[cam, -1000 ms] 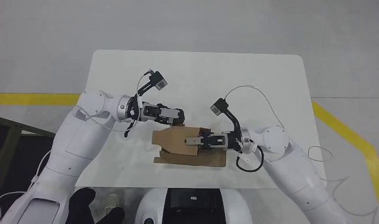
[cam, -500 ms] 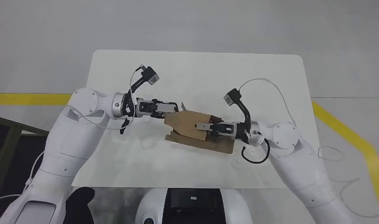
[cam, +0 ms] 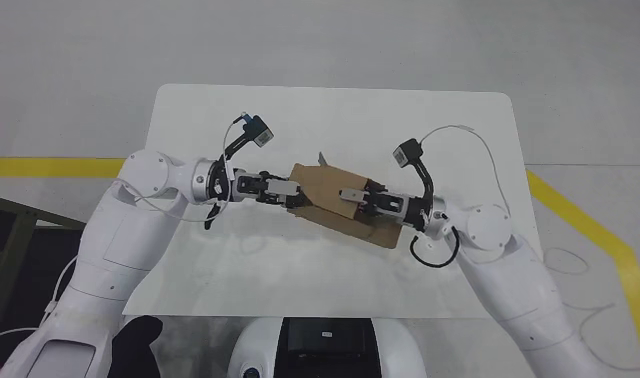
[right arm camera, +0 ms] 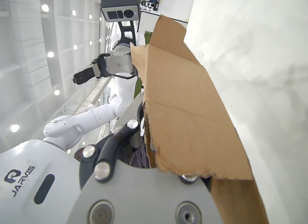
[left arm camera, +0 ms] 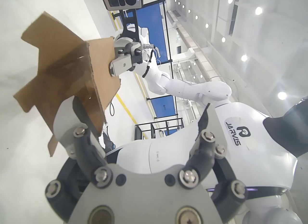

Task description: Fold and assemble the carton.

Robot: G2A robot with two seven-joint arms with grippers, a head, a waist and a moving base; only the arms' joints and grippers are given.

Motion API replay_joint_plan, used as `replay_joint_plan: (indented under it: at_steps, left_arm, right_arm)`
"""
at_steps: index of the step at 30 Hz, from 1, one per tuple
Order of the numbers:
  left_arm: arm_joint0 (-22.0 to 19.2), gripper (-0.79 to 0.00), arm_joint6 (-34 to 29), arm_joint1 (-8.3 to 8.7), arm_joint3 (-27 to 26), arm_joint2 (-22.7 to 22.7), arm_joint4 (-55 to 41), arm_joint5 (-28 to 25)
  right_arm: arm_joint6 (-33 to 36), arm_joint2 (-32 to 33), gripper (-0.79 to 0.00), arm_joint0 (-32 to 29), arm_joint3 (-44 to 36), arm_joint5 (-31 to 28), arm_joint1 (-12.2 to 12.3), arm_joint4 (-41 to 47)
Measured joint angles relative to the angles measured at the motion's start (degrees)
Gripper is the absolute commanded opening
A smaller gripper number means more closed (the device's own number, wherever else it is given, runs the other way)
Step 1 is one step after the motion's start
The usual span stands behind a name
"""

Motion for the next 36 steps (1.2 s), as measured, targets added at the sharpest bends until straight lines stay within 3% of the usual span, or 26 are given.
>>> replay_joint_plan:
  at_steps: [17,36]
  left_arm:
    - [-0.2,0.0,-1.4,-0.86,-0.5,3.3,-2.7,0.4]
    - [-1.2,0.0,-2.5,-1.69,2.1,4.9,-4.7,-0.5]
  right_arm:
    - [-7.3,0.8,-0.785,-0.2,-1.3,0.1,-0.5,-1.6]
    - [-8.4,-1.2,-0.785,-0.9,-5.3,1.4,-1.2,-0.5]
